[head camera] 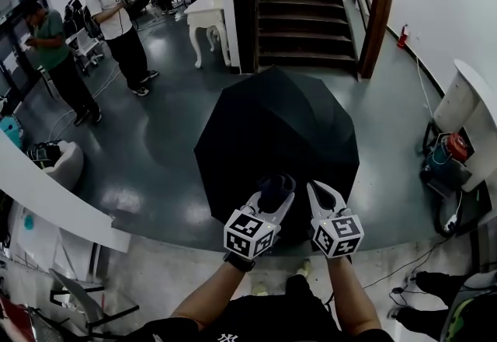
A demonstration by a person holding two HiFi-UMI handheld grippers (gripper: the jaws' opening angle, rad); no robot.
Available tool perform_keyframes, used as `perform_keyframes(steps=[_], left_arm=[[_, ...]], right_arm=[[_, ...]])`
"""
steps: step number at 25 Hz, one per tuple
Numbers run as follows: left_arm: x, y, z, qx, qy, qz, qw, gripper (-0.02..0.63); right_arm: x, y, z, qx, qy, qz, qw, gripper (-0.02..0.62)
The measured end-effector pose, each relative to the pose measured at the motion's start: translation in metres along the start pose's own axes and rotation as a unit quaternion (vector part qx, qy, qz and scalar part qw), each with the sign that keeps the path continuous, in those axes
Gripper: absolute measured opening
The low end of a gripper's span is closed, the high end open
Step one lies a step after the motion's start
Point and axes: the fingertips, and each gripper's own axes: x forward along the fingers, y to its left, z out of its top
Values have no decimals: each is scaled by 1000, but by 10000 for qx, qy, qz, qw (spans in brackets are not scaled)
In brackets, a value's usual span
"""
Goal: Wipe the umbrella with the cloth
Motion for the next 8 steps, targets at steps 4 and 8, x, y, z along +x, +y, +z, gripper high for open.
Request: perform_keyframes(steps=[4, 8], left_arm=[[0, 1, 0, -18, -8, 20, 10000, 172], [3, 0, -2, -27, -28, 24, 10000, 172]], right_arm=[[0, 1, -2, -5, 29, 8, 10000, 23], [-2, -2, -4, -32, 36, 18, 10000, 23]])
